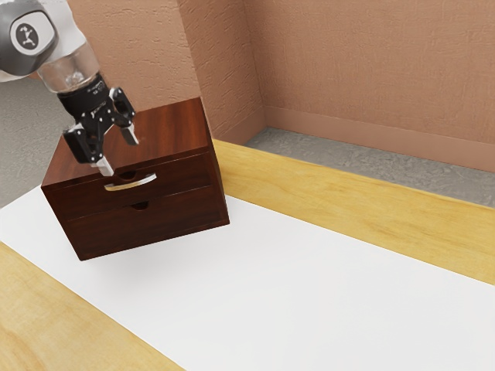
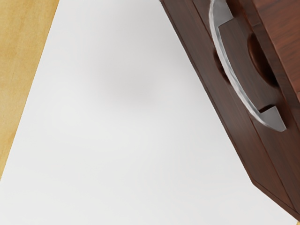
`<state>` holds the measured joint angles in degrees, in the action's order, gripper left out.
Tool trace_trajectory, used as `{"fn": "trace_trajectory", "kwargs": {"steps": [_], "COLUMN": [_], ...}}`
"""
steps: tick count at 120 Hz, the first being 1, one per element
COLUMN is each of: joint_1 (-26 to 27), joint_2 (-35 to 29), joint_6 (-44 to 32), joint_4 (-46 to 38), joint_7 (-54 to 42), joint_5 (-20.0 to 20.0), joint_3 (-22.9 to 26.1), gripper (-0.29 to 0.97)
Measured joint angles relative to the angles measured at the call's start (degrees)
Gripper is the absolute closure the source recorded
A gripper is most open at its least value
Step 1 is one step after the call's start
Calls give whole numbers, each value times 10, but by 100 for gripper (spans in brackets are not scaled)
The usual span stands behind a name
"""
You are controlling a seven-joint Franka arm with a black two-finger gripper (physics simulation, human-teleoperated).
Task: Pull the drawer handle with one arm to open the drawer
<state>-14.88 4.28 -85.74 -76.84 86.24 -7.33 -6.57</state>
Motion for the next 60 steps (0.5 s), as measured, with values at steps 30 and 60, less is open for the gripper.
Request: {"fn": "trace_trajectory", "kwargs": {"steps": [30, 60], "joint_1": [10, -163], "joint_2": [-128, -245], "joint_6": [-70, -159], "joint_4": [-190, -319], "joint_7": [160, 286], "joint_5": [58, 118], "joint_3": [6, 216], "gripper": [5, 8]}}
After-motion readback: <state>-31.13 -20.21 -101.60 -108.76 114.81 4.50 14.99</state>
